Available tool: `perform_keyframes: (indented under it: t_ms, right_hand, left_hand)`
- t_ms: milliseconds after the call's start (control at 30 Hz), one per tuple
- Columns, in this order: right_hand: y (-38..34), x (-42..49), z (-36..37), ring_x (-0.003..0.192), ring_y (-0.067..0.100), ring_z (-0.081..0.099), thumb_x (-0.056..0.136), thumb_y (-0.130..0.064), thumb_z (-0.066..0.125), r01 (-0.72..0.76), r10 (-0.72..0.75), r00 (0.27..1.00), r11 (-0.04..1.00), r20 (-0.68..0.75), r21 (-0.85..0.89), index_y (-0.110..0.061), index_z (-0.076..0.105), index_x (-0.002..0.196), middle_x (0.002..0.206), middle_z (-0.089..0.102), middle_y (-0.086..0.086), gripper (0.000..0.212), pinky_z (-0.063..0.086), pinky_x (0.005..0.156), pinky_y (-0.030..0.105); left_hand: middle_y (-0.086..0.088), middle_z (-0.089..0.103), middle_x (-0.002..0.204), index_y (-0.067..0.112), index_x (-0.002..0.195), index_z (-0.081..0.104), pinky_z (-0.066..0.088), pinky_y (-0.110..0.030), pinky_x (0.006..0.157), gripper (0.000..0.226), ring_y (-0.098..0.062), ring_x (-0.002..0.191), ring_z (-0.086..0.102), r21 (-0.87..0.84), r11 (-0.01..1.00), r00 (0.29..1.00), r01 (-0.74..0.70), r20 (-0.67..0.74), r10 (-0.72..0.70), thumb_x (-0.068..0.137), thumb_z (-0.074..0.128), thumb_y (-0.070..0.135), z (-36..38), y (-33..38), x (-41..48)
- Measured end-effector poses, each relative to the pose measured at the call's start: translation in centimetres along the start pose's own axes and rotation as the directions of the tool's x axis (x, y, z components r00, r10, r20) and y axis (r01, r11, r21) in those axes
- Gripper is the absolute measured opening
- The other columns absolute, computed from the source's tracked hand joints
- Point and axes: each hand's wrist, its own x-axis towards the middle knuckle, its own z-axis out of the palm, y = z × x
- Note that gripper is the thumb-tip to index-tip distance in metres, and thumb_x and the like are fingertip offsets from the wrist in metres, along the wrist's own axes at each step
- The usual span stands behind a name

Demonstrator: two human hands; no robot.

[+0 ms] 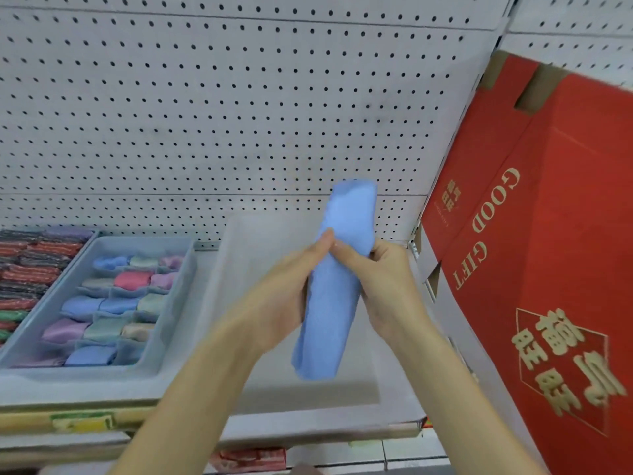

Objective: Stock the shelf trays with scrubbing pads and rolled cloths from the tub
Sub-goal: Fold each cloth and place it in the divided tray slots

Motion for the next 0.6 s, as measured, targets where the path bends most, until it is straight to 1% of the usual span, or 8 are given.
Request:
perform_keyframes:
  t_ms: [33,100,167,233,333,433,533,600]
  right_hand:
    - [0.5,-0.1,0.0,0.075,0.022,0.065,0.073,-0.017,0.079,-0.014,0.013,1.000,0.999,-0.023,-0.045,0.005,0.068,0.085,0.087,0.070,0.022,0.027,0.053,0.076,0.043]
    - [1.5,-0.1,0.1,0.069,0.017,0.060,0.075,-0.019,0.078,-0.018,0.010,0.998,0.991,-0.067,-0.130,0.003,0.068,0.081,0.076,0.065,0.015,0.025,0.051,0.068,0.035]
    - [2.2,-0.1,0.0,0.066,0.016,0.057,0.075,-0.020,0.077,-0.026,0.011,0.996,0.985,-0.086,-0.173,0.006,0.065,0.080,0.070,0.058,0.012,0.030,0.048,0.062,0.031]
    - [2.3,-0.3,-0.3,0.068,0.018,0.065,0.077,-0.019,0.075,-0.068,0.063,0.997,0.988,-0.040,-0.140,0.002,0.069,0.083,0.074,0.066,0.014,0.022,0.053,0.063,0.032]
    - [2.3,-0.4,-0.7,0.078,0.021,0.071,0.081,-0.018,0.071,-0.132,0.135,0.991,0.987,0.024,-0.093,-0.007,0.072,0.086,0.084,0.073,0.011,0.012,0.056,0.071,0.033]
    - [2.5,0.0,-1.5,0.080,0.021,0.071,0.089,-0.026,0.062,-0.184,0.186,0.981,0.982,0.058,-0.038,-0.004,0.070,0.095,0.089,0.074,0.010,0.024,0.057,0.068,0.028]
    - [2.8,-0.1,-2.5,0.085,0.017,0.071,0.093,-0.027,0.055,-0.221,0.233,0.958,0.971,0.166,-0.089,-0.007,0.070,0.099,0.093,0.074,0.006,0.025,0.056,0.072,0.025]
    - [3.3,-0.3,-2.9,0.090,0.019,0.070,0.092,-0.020,0.057,-0.192,0.218,0.953,0.971,0.209,-0.139,-0.008,0.069,0.101,0.097,0.074,0.008,0.019,0.056,0.079,0.031]
  left_hand:
    - [0.002,0.074,0.099,0.021,0.108,0.065,0.055,-0.029,0.077,0.046,-0.014,0.090,0.070,0.060,0.998,0.999,0.004,-0.035,-0.002,0.077,0.051,0.052,0.0,-1.1,0.0]
    - [0.008,0.073,0.101,0.029,0.108,0.063,0.050,-0.032,0.087,0.028,-0.011,0.097,0.068,0.178,0.984,0.996,-0.003,-0.090,0.020,0.089,0.050,0.046,-0.2,-2.4,0.2]
    - [0.012,0.070,0.110,0.035,0.116,0.059,0.047,-0.032,0.091,0.028,-0.009,0.107,0.063,0.254,0.967,0.996,0.004,-0.088,0.019,0.097,0.041,0.045,-0.2,-2.8,0.3]
    - [0.011,0.067,0.117,0.036,0.123,0.056,0.048,-0.031,0.091,0.033,-0.009,0.110,0.062,0.278,0.961,0.996,-0.011,-0.078,0.034,0.098,0.038,0.047,-0.1,-3.4,0.5]
    - [0.009,0.072,0.104,0.030,0.111,0.062,0.051,-0.025,0.081,0.024,-0.007,0.096,0.067,0.212,0.977,0.991,0.004,-0.133,0.025,0.100,0.042,0.037,-0.1,-3.5,0.4]
    - [0.001,0.074,0.099,0.023,0.107,0.064,0.051,-0.026,0.072,0.023,-0.012,0.087,0.069,0.190,0.982,0.989,-0.015,-0.141,0.042,0.101,0.042,0.024,-0.6,-3.8,0.5]
    - [0.003,0.073,0.092,0.020,0.108,0.065,0.051,-0.018,0.062,0.025,-0.008,0.079,0.069,0.162,0.986,0.977,-0.027,-0.203,0.060,0.101,0.041,0.019,-0.9,-4.3,0.9]
    - [-0.002,0.071,0.094,0.015,0.110,0.063,0.053,-0.022,0.064,0.024,-0.012,0.080,0.068,0.156,0.988,0.970,-0.024,-0.237,0.061,0.101,0.041,0.019,-0.9,-4.6,1.2]
